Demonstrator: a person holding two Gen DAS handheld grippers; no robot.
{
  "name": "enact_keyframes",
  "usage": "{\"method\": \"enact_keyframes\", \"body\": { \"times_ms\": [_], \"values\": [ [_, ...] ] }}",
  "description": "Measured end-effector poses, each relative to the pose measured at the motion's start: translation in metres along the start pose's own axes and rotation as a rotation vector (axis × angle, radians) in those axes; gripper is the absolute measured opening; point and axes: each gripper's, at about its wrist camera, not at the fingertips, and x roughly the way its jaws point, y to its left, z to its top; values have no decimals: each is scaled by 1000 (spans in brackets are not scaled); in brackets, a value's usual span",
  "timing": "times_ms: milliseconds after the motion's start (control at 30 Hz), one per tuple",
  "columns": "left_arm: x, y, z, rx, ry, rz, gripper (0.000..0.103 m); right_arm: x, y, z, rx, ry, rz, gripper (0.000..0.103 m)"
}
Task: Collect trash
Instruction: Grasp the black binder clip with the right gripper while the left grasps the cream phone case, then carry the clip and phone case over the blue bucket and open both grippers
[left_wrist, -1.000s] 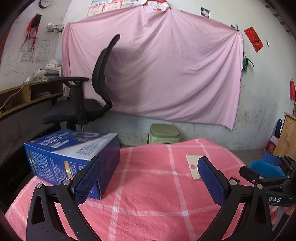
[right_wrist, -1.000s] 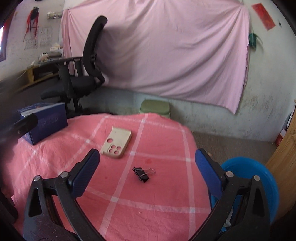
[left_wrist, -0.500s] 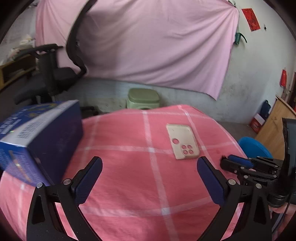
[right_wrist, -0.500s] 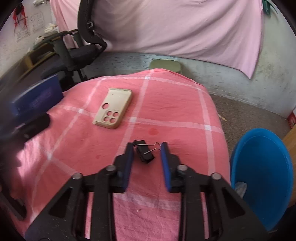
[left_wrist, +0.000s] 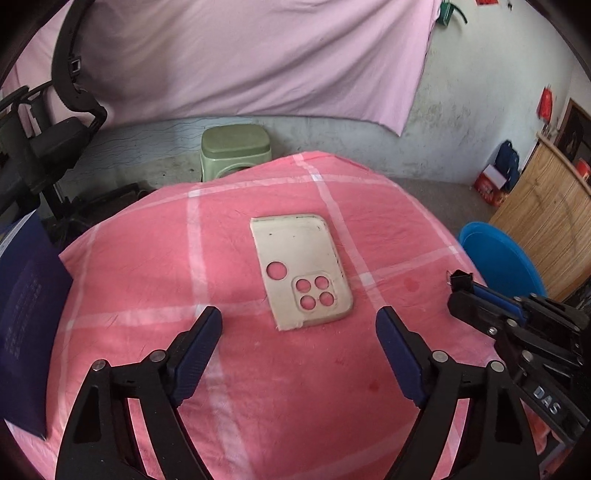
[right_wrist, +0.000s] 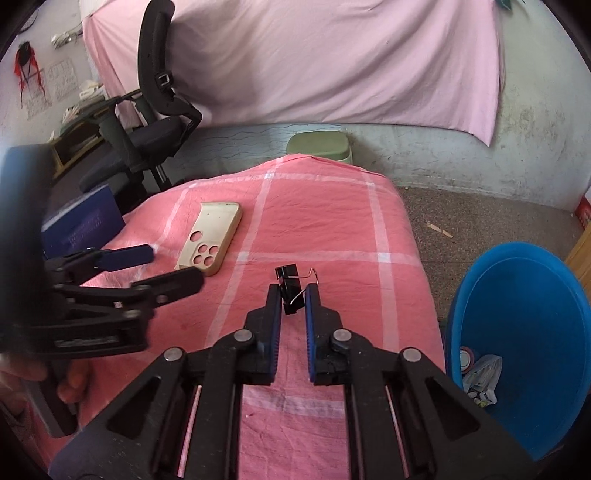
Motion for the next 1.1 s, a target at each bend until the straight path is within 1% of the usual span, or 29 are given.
{"method": "enact_keyframes", "body": {
  "times_ms": [100, 133, 200, 233, 267, 300, 333, 500, 600, 667, 833, 900, 1000, 1100],
  "values": [
    [12, -6, 5, 7, 29, 26, 81, 2, -4, 0, 16, 7, 16, 37],
    [15, -8, 7, 7, 32, 33, 79, 2, -5, 0, 20, 8, 21, 37],
    [19, -11, 10, 10, 39, 50, 69, 3, -7, 0, 29, 11, 30, 37],
    [21, -12, 11, 11, 42, 63, 62, 3, -8, 0, 32, 12, 34, 37],
    [22, -11, 12, 11, 43, 66, 57, 3, -9, -1, 34, 13, 37, 37],
    [23, -10, 13, 8, 44, 65, 54, 3, -9, -1, 36, 13, 37, 37],
    [23, -9, 13, 8, 47, 66, 48, 3, -9, -1, 36, 13, 38, 37],
    [15, -7, 8, -4, 42, 48, 47, 0, -7, -2, 27, 6, 37, 37],
    [3, -4, 0, -48, 16, 7, 47, -5, -5, -3, 17, -16, 48, 37],
    [-8, 0, -8, -84, -16, -14, 46, -10, -5, -4, 15, -38, 59, 37],
    [-37, 7, -28, -137, -122, -8, 46, -25, -7, -5, -2, -121, 90, 37],
    [-53, 8, -34, -157, -187, -11, 46, -34, -5, -6, -16, -165, 97, 37],
    [-79, 6, -42, -184, -305, -8, 46, -51, -1, -9, -40, -258, 114, 37],
    [-103, 2, -49, -203, -418, 9, 46, -73, 0, -13, -60, -381, 119, 37]
  ]
}}
